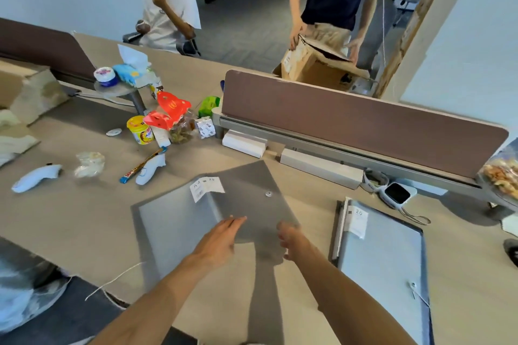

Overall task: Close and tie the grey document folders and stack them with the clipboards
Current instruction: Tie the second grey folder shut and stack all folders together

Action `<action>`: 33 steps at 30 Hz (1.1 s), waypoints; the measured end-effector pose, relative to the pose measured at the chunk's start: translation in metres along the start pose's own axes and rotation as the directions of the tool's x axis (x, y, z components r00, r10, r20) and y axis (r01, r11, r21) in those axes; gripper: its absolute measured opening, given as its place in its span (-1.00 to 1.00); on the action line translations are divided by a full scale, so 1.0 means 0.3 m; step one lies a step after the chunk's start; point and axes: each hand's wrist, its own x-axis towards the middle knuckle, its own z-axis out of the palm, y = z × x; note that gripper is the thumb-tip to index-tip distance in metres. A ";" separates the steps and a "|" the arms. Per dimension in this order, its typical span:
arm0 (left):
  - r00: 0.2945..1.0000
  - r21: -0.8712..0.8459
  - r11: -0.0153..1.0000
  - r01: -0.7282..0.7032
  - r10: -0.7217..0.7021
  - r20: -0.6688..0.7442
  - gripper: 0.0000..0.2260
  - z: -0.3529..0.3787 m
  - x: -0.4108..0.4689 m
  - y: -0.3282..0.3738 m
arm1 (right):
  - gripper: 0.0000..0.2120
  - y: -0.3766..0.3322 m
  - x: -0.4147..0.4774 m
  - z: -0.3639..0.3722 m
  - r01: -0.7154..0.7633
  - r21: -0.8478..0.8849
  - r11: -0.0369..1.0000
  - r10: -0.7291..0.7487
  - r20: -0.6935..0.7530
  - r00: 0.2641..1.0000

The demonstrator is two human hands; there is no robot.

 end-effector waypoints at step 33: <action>0.847 -0.973 -0.189 -0.129 -0.531 -0.009 -0.54 -0.151 0.066 0.162 | -0.58 -0.277 -0.189 -0.313 0.484 -0.179 0.857 -0.503 -0.078 0.861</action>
